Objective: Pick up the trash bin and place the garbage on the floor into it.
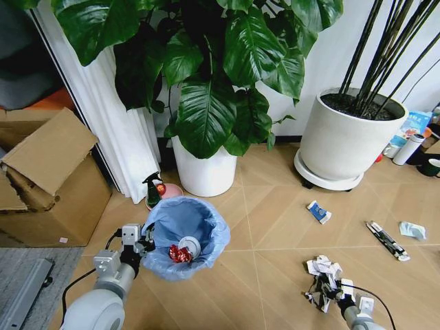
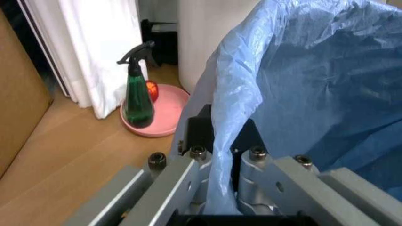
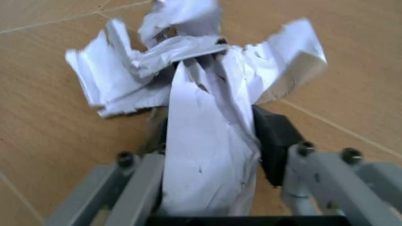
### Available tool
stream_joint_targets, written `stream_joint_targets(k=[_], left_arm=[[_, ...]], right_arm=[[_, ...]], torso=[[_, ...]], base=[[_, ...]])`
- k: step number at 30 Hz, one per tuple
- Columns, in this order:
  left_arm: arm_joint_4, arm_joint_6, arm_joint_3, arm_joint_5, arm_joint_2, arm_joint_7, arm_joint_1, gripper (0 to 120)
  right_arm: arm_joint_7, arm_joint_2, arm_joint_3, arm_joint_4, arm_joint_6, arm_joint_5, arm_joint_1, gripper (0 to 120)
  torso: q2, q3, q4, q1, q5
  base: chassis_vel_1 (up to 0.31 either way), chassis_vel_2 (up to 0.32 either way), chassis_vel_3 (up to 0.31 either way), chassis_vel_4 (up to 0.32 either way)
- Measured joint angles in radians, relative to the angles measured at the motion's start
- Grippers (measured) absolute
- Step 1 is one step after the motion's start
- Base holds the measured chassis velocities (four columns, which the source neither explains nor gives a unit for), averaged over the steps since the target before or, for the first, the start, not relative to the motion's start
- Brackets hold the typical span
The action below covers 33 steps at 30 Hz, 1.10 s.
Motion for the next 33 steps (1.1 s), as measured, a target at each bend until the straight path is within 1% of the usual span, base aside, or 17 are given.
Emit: stream_joint_targets(k=[5, 6, 8, 11, 13, 14, 16, 18, 19, 21, 23, 24, 26, 27, 28, 29, 33], left_arm=[[0.000, -0.003, -0.002, -0.003, 0.001, 0.002, 0.001, 0], [0.000, -0.003, -0.002, -0.003, 0.001, 0.002, 0.001, 0], [-0.004, -0.003, -0.002, -0.004, -0.001, 0.002, 0.001, 0], [-0.006, -0.003, -0.002, -0.004, -0.001, 0.002, 0.002, 0], [-0.007, -0.003, -0.001, -0.005, 0.002, 0.002, 0.002, 0], [-0.007, -0.003, -0.001, -0.005, 0.002, 0.002, 0.002, 0], [-0.007, 0.002, 0.001, -0.014, 0.011, -0.002, -0.003, 0], [-0.007, 0.003, 0.002, -0.016, 0.013, -0.002, -0.004, 0], [-0.007, 0.007, 0.003, -0.022, 0.017, -0.004, -0.008, 0], [-0.007, 0.018, 0.009, -0.036, 0.028, -0.013, -0.015, 0], [-0.007, 0.020, 0.011, -0.037, 0.030, -0.016, -0.015, 0], [-0.006, 0.023, 0.019, -0.039, 0.034, -0.027, -0.016, 0], [-0.003, 0.030, 0.030, -0.042, 0.042, -0.045, -0.018, 0], [-0.001, 0.039, 0.035, -0.047, 0.048, -0.054, -0.021, 0], [-0.001, 0.039, 0.035, -0.047, 0.048, -0.054, -0.021, 0], [0.002, 0.052, 0.043, -0.063, 0.060, -0.066, -0.027, 0], [0.002, 0.094, 0.055, -0.130, 0.105, -0.087, -0.047, 0]], right_arm=[[0.016, 0.002, -0.003, 0.002, -0.003, -0.001, 0.004, 10], [0.016, 0.002, -0.003, 0.002, -0.003, -0.001, 0.004, 10], [0.023, 0.001, -0.001, 0.031, -0.010, -0.003, -0.002, 0], [0.023, -0.004, 0.007, 0.097, -0.013, -0.004, -0.015, 0], [0.023, -0.021, 0.023, 0.199, -0.006, -0.028, -0.029, 0], [0.023, -0.021, 0.023, 0.199, -0.006, -0.028, -0.029, 0], [0.018, -0.040, 0.029, 0.291, -0.001, -0.064, -0.043, 0], [0.017, -0.042, 0.030, 0.304, -0.001, -0.068, -0.045, 0], [0.015, -0.053, 0.031, 0.357, 0.000, -0.081, -0.051, 0], [0.014, -0.085, 0.015, 0.516, -0.009, -0.098, -0.067, 0], [0.014, -0.091, 0.009, 0.545, -0.013, -0.100, -0.070, 0], [0.014, -0.109, -0.010, 0.628, -0.028, -0.101, -0.077, 0], [0.015, -0.142, -0.046, 0.736, -0.061, -0.097, -0.078, 0], [0.015, -0.167, -0.074, 0.799, -0.088, -0.086, -0.073, 0], [0.015, -0.167, -0.074, 0.799, -0.088, -0.086, -0.073, 0], [0.017, -0.204, -0.116, 0.876, -0.123, -0.060, -0.056, 0], [0.029, -0.280, -0.235, 0.983, -0.179, 0.014, 0.019, 0]], torso=[[0.000, 0.000, 0.0002, 0.000, 0.0003], [0.000, 0.000, 0.0002, 0.000, 0.0003], [0.000, 0.000, 0.0003, 0.000, 0.0026], [0.000, 0.001, 0.0000, 0.000, 0.0032], [0.000, 0.000, 0.0004, 0.000, 0.0000], [0.000, 0.000, 0.0004, 0.000, 0.0000], [0.000, 0.000, 0.0004, 0.000, 0.0021], [0.000, 0.000, 0.0003, 0.000, 0.0021], [0.000, 0.000, 0.0004, 0.000, 0.0004], [0.000, 0.000, 0.0003, 0.000, 0.0013], [0.000, 0.000, 0.0003, 0.000, 0.0010], [0.000, 0.000, 0.0002, 0.000, -0.0006], [0.000, 0.000, 0.0002, 0.000, 0.0012], [0.000, 0.000, 0.0003, 0.000, 0.0006], [0.000, 0.000, 0.0003, 0.000, 0.0006], [0.000, 0.000, 0.0002, 0.000, -0.0005], [0.000, 0.000, 0.0003, 0.000, 0.0005]], base=[[0.000, 0.000, 0.000, 0.000], [0.000, 0.000, 0.000, 0.000], [0.000, 0.000, 0.000, 0.000], [0.000, 0.000, 0.000, 0.000], [0.000, 0.000, 0.000, 0.000], [0.000, 0.000, 0.000, 0.000], [0.000, 0.000, 0.000, 0.000], [0.000, 0.000, 0.000, 0.000], [0.000, 0.000, 0.000, 0.000], [0.000, 0.000, 0.000, 0.000], [0.000, 0.000, 0.000, 0.000], [0.000, 0.000, 0.000, 0.000], [0.000, 0.000, 0.000, 0.000], [0.000, 0.000, 0.000, 0.000], [0.000, 0.000, 0.000, 0.000], [0.000, 0.000, 0.000, 0.000], [0.000, 0.000, 0.000, 0.000]])
